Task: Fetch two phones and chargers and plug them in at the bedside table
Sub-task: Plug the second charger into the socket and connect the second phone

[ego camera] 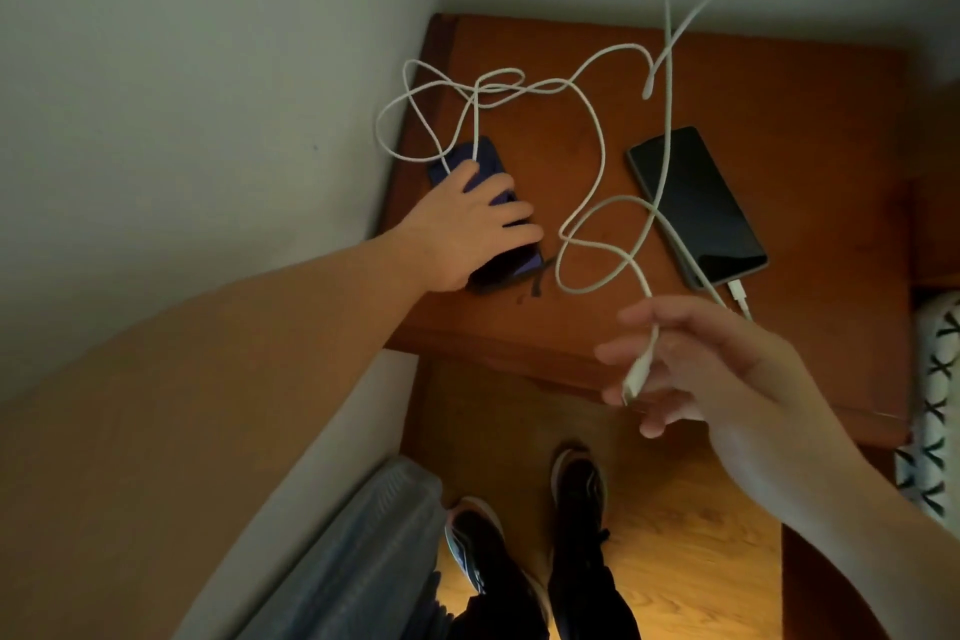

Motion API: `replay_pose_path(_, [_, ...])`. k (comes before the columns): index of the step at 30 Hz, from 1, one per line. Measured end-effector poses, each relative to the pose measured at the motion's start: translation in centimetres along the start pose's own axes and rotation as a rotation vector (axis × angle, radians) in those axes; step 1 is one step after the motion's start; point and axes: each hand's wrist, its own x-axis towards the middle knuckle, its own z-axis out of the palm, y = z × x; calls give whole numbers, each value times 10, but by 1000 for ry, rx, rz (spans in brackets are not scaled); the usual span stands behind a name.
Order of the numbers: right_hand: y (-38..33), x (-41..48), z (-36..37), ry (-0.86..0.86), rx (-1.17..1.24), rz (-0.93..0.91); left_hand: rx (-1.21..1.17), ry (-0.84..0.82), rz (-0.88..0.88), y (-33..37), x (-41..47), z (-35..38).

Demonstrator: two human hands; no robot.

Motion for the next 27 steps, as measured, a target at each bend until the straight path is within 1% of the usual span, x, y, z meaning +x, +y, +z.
replay_pose_path(3, [-15,6,-1,-42,-68,-72,-205,187,-73,-2,-15,-12])
replay_pose_path(6, [-35,16,3,47,-115,-134,-440,326,-224,1,-33,-26])
replay_pose_path(8, [-47,22,8,126,-143,-169,-598,377,-342,8,-47,-35])
replay_pose_path(10, [-55,28,11,188,-239,-195,-747,399,-432,17,-59,-43])
replay_pose_path(13, [-58,34,16,205,-465,-213,-876,434,-481,30,-71,-48])
replay_pose_path(15, [-59,38,19,210,-474,-212,-992,446,-525,36,-78,-48])
replay_pose_path(17, [-59,41,23,221,-357,-198,-1312,462,-648,42,-82,-52])
replay_pose_path(19, [-58,42,27,227,-292,-201,-1717,532,-877,46,-80,-57])
replay_pose_path(20, [-58,41,29,222,-287,-209,-1936,556,-1026,47,-78,-59])
replay_pose_path(21, [-56,41,31,212,-286,-217,-2188,542,-1148,47,-75,-58])
replay_pose_path(23, [-52,38,34,188,-280,-234,-2694,500,-1278,47,-69,-56])
replay_pose_path(24, [-50,36,34,186,-282,-247,-2883,506,-1336,48,-68,-57])
replay_pose_path(25, [-48,35,34,192,-292,-267,-3014,523,-1400,49,-67,-58])
replay_pose_path(27, [-47,32,32,211,-318,-321,-3160,563,-1461,54,-62,-60])
